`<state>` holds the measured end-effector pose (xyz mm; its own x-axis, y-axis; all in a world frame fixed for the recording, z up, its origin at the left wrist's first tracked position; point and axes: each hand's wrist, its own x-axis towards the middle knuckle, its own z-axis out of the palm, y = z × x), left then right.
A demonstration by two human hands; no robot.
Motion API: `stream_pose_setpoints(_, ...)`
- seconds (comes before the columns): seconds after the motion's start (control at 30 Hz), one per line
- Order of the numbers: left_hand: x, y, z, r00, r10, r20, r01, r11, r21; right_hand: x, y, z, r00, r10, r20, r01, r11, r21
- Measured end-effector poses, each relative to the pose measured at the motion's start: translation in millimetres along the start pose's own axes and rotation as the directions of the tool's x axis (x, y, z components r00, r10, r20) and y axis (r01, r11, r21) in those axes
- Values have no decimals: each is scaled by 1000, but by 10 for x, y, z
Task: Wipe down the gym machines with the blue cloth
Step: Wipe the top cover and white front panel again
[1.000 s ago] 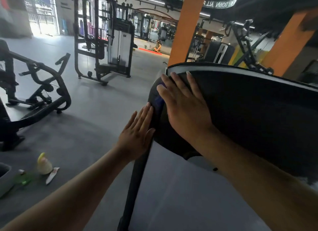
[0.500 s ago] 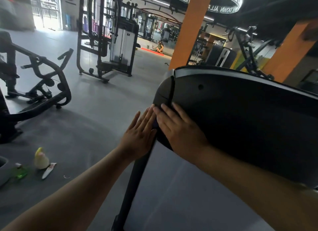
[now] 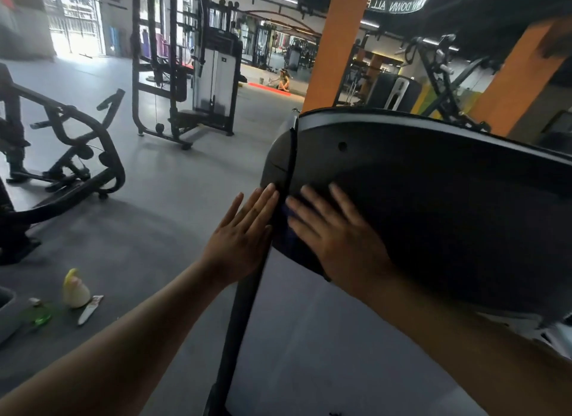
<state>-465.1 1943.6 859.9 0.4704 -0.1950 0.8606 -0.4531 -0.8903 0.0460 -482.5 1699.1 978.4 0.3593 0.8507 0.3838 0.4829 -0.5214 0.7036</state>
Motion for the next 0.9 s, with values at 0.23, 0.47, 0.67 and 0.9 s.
stream_pose_setpoints(0.23, 281, 289, 17, 1000, 9, -18, -10, 998, -69, -612, -91, 245, 962, -230, 145, 223, 973, 61)
stream_pose_setpoints(0.47, 448, 759, 95, 998, -36, -52, 30, 994, -104, -776, 412, -112, 993, 117, 21, -119, 990, 78)
stream_pose_setpoints(0.67, 558, 1100, 135, 994, -74, -75, 70, 996, -57, -1213, 816, -80, 996, 20, -92, -16, 999, 48)
stream_pose_setpoints(0.9, 911, 1777, 164, 994, 75, -75, -74, 997, 24, -1776, 1032, 17, 998, -48, -46, 50, 998, 48)
